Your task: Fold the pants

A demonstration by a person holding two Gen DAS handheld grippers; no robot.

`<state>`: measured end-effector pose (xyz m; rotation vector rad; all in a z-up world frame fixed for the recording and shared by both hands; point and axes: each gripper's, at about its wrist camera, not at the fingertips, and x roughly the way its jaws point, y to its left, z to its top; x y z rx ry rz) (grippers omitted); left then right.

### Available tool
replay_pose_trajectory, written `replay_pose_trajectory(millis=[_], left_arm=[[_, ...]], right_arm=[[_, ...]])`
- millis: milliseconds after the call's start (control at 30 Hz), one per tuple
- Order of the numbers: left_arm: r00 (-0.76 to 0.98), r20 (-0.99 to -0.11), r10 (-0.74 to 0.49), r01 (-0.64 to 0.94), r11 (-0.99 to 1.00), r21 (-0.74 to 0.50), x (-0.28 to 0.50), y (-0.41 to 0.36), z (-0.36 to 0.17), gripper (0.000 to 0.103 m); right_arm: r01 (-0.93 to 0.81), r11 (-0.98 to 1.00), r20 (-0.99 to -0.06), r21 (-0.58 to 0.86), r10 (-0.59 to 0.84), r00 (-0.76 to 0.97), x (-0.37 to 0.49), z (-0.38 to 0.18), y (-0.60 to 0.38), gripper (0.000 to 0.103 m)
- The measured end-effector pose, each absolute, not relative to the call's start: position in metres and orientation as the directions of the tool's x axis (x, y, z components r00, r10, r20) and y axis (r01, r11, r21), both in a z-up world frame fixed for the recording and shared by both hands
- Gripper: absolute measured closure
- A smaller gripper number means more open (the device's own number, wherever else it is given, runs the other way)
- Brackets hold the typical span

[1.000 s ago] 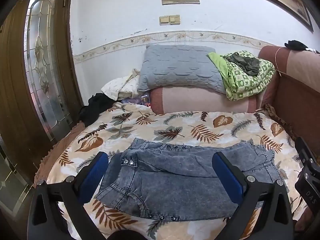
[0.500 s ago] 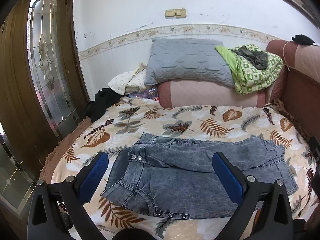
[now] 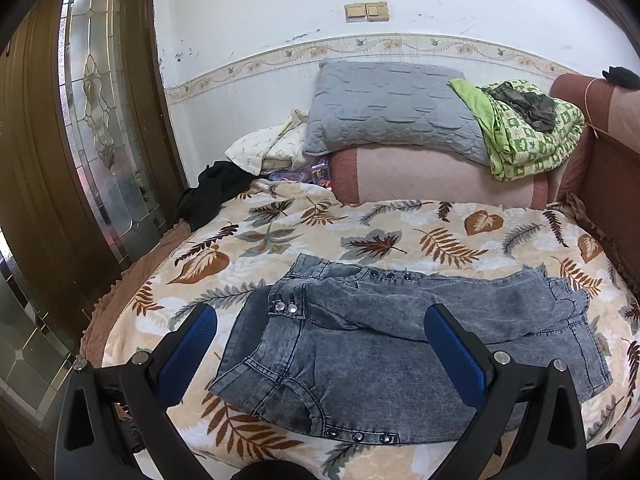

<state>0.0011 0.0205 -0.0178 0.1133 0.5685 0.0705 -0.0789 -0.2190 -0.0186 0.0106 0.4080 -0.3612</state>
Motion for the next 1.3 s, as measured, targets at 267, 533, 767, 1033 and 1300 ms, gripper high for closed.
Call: replay_pose_trajectory(millis=[267, 533, 767, 1033, 1300], left_arm=[[0.86, -0.494, 0.128, -0.085, 0.99, 0.108, -0.005, 0.04, -0.006, 0.0], [0.864, -0.476, 0.165, -0.138, 0.986, 0.091, -0.009, 0.064, 0.002, 0.0], [0.862, -0.471, 0.187, -0.169, 0.982, 0.081, -0.01, 0.077, 0.003, 0.0], [0.855, -0.482, 0.191, -0.171, 0.981, 0.086, -0.003, 0.078, -0.001, 0.0], [0.828, -0.537, 0.162, -0.129, 0.987, 0.097, 0.018, 0.076, -0.017, 0.0]], right_arm=[[0.333, 0.94, -0.381, -0.073, -0.335, 0.862, -0.081, -0.014, -0.215, 0.0], [0.319, 0.945, -0.379, -0.078, -0.324, 0.867, -0.083, -0.011, -0.21, 0.0], [0.308, 0.946, -0.373, -0.097, -0.322, 0.87, -0.08, -0.01, -0.204, 0.0], [0.304, 0.948, -0.39, -0.093, -0.315, 0.865, -0.075, -0.015, -0.207, 0.0], [0.326, 0.936, -0.411, -0.133, -0.351, 0.841, -0.063, -0.029, -0.229, 0.0]])
